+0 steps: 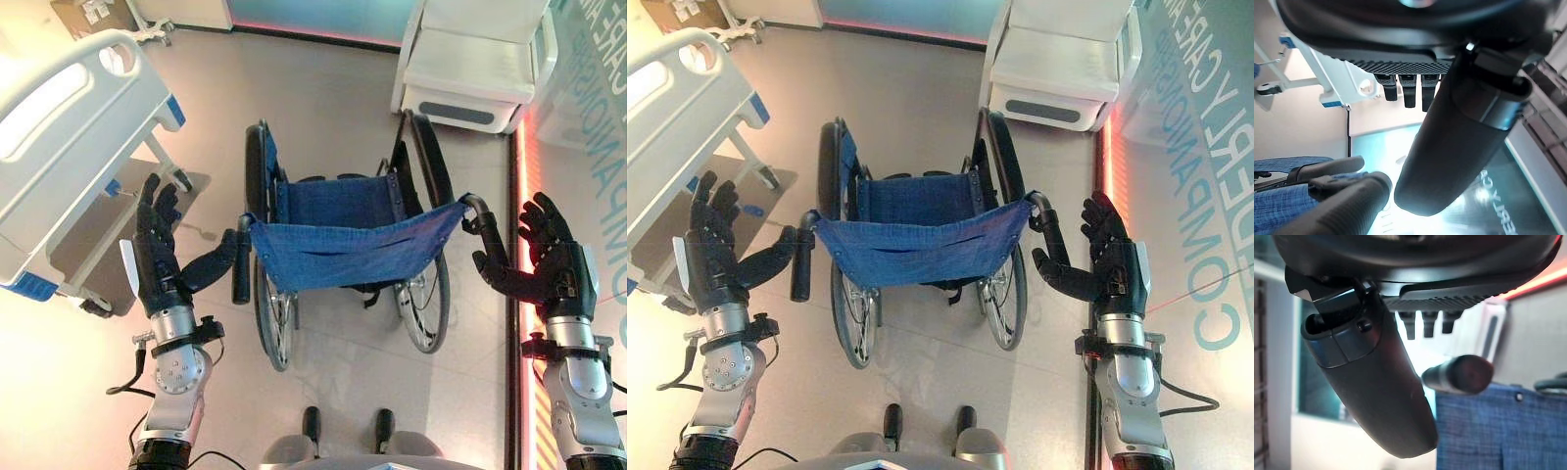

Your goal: Push the wheelchair next to the bed

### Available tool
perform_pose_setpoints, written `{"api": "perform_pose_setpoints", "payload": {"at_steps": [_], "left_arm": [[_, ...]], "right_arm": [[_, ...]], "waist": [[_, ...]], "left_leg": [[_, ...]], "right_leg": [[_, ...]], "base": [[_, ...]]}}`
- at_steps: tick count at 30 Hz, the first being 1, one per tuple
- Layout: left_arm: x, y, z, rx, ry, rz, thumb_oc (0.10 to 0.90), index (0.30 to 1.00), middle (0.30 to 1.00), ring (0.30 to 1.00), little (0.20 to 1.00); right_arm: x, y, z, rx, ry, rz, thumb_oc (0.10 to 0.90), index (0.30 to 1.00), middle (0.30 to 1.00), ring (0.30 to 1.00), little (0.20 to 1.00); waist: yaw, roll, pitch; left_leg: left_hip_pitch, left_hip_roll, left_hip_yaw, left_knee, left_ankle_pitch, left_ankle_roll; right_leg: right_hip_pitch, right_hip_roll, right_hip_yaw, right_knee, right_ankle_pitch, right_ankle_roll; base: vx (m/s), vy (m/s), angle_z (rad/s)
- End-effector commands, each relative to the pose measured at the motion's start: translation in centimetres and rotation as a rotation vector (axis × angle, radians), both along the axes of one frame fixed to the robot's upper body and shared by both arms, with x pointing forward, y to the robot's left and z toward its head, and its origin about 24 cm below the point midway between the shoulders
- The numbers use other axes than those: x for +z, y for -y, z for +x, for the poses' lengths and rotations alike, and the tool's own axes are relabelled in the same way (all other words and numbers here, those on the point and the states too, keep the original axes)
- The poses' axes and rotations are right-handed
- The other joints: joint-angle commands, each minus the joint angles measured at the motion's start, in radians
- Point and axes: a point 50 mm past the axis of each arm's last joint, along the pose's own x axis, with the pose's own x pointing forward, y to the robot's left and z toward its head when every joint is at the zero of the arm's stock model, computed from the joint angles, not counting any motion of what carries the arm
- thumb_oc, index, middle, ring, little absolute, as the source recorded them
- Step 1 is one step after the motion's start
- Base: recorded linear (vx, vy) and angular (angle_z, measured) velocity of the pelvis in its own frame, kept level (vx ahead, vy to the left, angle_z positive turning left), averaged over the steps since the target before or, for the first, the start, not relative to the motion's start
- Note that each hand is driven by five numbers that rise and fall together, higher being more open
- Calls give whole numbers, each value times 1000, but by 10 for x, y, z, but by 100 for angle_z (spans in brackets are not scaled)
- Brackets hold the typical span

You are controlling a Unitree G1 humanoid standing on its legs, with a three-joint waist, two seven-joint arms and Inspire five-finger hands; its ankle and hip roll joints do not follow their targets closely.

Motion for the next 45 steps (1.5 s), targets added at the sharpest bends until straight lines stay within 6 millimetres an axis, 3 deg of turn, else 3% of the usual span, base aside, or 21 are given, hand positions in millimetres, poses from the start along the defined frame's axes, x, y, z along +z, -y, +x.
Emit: {"api": "perform_pose_setpoints", "payload": {"at_steps": [1,9,14,19,36,45], "left_arm": [[47,1,7,-43,197,169,800,900,900,900,900],[50,10,10,-92,179,195,800,900,900,900,900],[57,9,6,-69,226,223,800,900,900,900,900],[53,10,7,-83,165,249,800,900,900,900,900],[1,15,34,-177,-282,326,800,900,900,900,900],[-18,1,41,-60,-438,341,800,900,900,900,900]], "right_arm": [[69,-4,15,-27,270,-241,800,900,900,900,900],[67,-13,29,-20,151,-365,800,900,900,900,900],[61,-14,33,-27,88,-377,800,900,900,900,900],[53,-14,36,-44,22,-380,800,900,900,900,900],[47,-10,62,-46,-122,-415,800,900,900,900,900],[50,-8,76,-70,-184,-439,800,900,900,900,900]], "waist": [[-10,2,-45],[5,3,-46],[17,4,-45],[24,5,-44],[41,5,-48],[45,3,-49]], "left_leg": [[36,-27,55,27,-78,25],[31,-28,45,29,-73,24],[29,-30,38,27,-71,26],[29,-30,37,26,-70,25],[39,-30,44,26,-70,27],[43,-30,48,33,-73,24]], "right_leg": [[-47,26,68,125,-43,-13],[-46,26,64,127,-45,-13],[-47,25,58,131,-47,-14],[-46,23,55,133,-47,-13],[-32,23,49,122,-40,-8],[-24,23,47,119,-40,-8]], "base": [[0,0,0],[0,0,0],[-3,-1,3],[0,0,0],[0,0,0],[0,0,0]]}}
